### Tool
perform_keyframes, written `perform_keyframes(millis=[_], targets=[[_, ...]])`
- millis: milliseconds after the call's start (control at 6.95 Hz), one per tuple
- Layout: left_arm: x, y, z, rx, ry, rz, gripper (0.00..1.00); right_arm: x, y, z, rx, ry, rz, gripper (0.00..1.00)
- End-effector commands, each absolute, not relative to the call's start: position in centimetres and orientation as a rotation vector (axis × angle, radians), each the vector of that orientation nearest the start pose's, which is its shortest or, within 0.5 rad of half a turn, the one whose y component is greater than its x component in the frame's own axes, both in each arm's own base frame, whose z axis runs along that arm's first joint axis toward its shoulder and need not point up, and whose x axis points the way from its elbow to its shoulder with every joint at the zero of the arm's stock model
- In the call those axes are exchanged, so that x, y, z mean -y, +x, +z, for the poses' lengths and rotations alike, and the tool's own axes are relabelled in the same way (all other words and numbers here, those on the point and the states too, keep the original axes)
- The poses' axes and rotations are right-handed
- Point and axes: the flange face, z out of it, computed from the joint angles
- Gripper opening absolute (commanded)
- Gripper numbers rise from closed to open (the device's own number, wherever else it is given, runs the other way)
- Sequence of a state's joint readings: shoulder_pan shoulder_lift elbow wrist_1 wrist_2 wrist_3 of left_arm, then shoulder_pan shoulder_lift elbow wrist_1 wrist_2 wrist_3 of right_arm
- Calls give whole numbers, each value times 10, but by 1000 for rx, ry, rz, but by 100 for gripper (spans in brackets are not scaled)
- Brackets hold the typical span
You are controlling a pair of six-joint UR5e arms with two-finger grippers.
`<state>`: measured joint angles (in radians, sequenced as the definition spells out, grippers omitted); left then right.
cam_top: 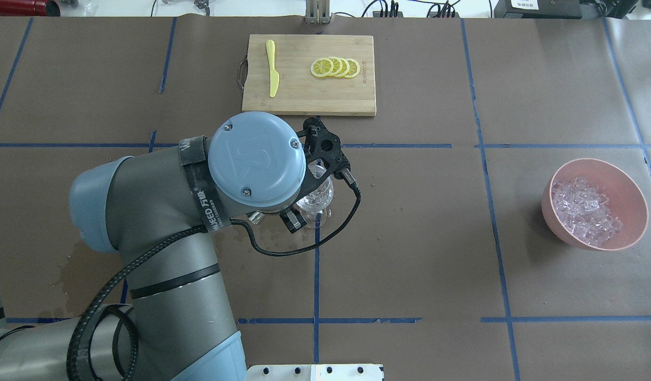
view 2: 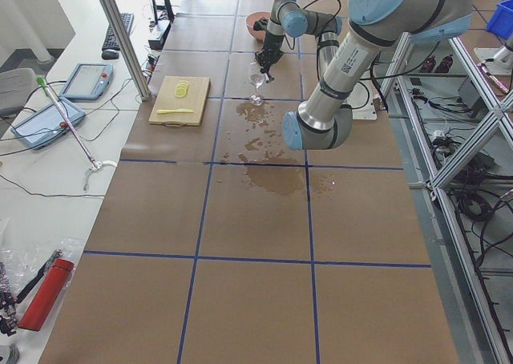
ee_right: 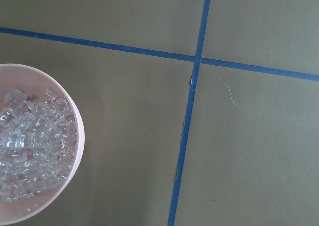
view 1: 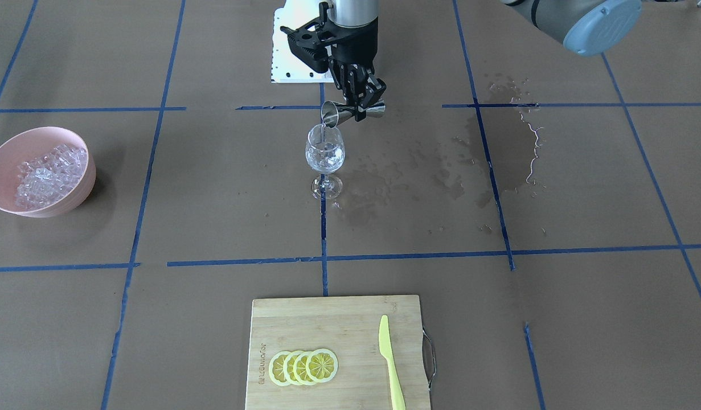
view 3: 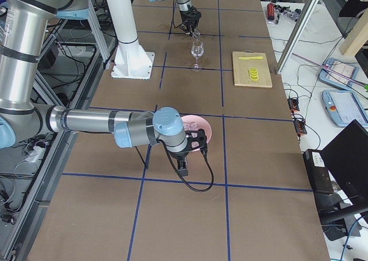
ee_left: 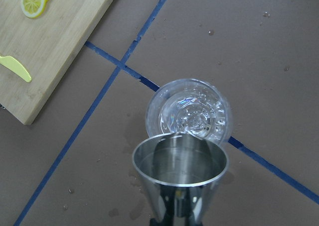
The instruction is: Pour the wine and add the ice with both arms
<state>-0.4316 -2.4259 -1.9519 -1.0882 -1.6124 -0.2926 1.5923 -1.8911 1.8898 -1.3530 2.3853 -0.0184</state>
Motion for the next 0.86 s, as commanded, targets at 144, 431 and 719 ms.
perform_keyframes(millis=[144, 431, 719], targets=[[370, 493, 78, -484, 512, 831, 0, 369, 69, 612, 807, 220, -85, 100], [368, 490, 66, -458, 482, 835, 0, 369, 69, 613, 807, 219, -85, 100], [370, 494, 67, -443, 469, 839, 0, 369, 69, 613, 807, 219, -85, 100]])
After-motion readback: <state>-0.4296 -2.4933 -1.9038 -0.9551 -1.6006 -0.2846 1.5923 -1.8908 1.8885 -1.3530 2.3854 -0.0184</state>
